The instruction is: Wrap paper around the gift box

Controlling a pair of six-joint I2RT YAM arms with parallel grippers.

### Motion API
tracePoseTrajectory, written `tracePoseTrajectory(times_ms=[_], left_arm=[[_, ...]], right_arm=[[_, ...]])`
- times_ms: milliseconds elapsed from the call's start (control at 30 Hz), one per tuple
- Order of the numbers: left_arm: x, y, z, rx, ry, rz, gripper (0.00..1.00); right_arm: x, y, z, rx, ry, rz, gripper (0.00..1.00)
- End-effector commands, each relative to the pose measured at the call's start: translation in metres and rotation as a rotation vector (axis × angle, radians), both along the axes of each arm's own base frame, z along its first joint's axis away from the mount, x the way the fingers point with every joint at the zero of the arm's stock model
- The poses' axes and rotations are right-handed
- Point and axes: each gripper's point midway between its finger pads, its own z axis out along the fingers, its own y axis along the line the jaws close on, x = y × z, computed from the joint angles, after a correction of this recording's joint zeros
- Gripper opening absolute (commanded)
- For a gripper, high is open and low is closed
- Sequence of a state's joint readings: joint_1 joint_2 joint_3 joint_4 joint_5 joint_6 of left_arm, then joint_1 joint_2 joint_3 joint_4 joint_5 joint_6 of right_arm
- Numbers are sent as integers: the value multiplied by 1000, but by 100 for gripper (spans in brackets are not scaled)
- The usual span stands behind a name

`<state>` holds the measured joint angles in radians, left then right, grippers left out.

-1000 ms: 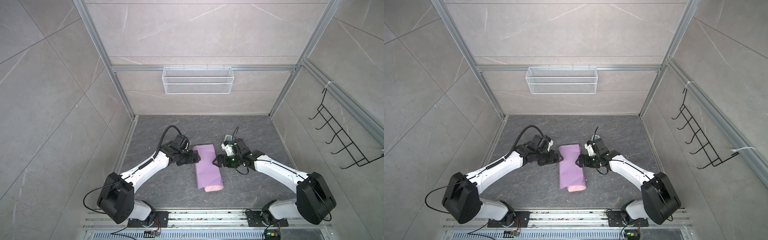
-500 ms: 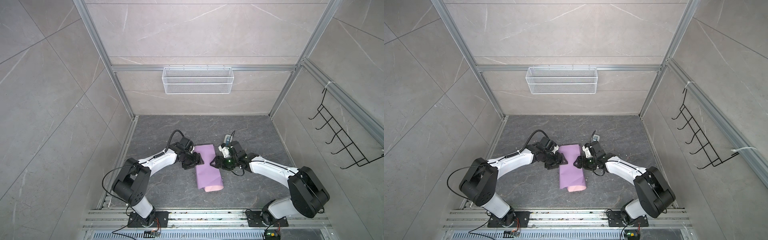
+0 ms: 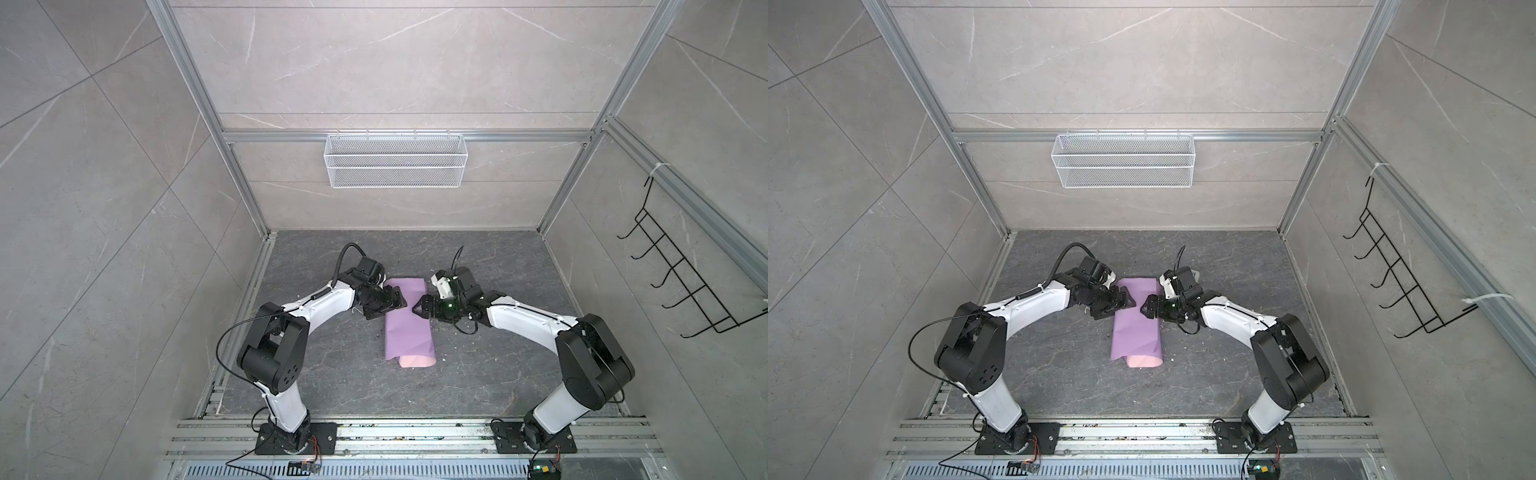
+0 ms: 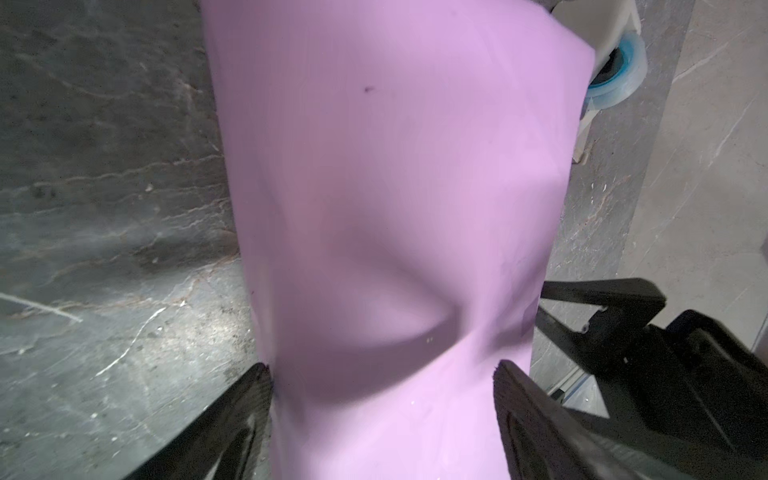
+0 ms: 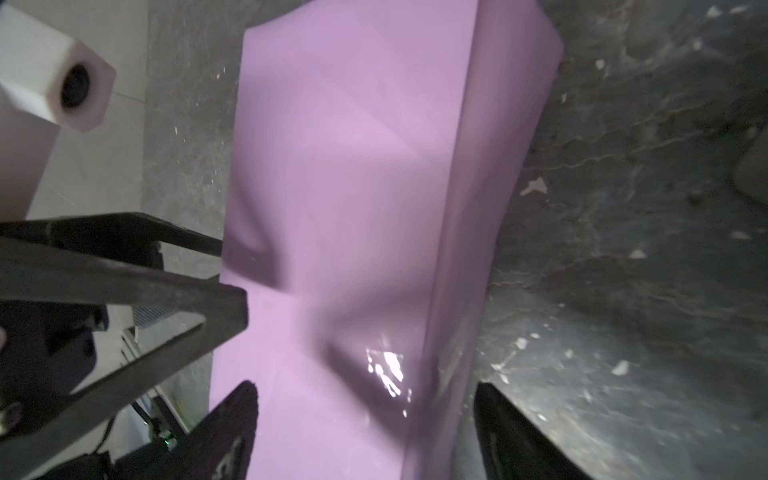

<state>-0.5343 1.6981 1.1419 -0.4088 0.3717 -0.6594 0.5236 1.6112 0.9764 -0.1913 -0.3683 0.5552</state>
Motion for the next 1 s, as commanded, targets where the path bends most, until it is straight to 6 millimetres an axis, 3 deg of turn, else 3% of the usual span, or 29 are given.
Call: tracePoseTrajectory(times_ms=[0,133,333,400,467,600,767,867,967], left_arm=[[-30,20,17,11,-62,-24,89],[-71,30,20,-33,-63,-50,91],[-118,38,32,29,-218,-74,94],[-115,39,42,15,-253,-56,95],[-101,42,53,67,-287,-29,95],[-71,19,71,98,-279,-71,86],[-36,-20,86,-28,-225,-116,73],[-30,-39,72,-50,-150,-155,68],[-27,-49,58,-63,-105,-170,66]], right_arm=[[-30,-15,4,-62,-19,61,88],[-72,-7,-3,-44,21,118,90],[-93,-25,18,-65,-59,112,91],[-104,-31,29,-90,-133,145,91],[-116,-32,45,-106,-228,198,88],[-148,-13,53,-145,-358,335,83],[-196,45,25,-216,-494,528,80],[-209,74,6,-243,-555,559,80],[-206,89,-16,-259,-567,535,80]])
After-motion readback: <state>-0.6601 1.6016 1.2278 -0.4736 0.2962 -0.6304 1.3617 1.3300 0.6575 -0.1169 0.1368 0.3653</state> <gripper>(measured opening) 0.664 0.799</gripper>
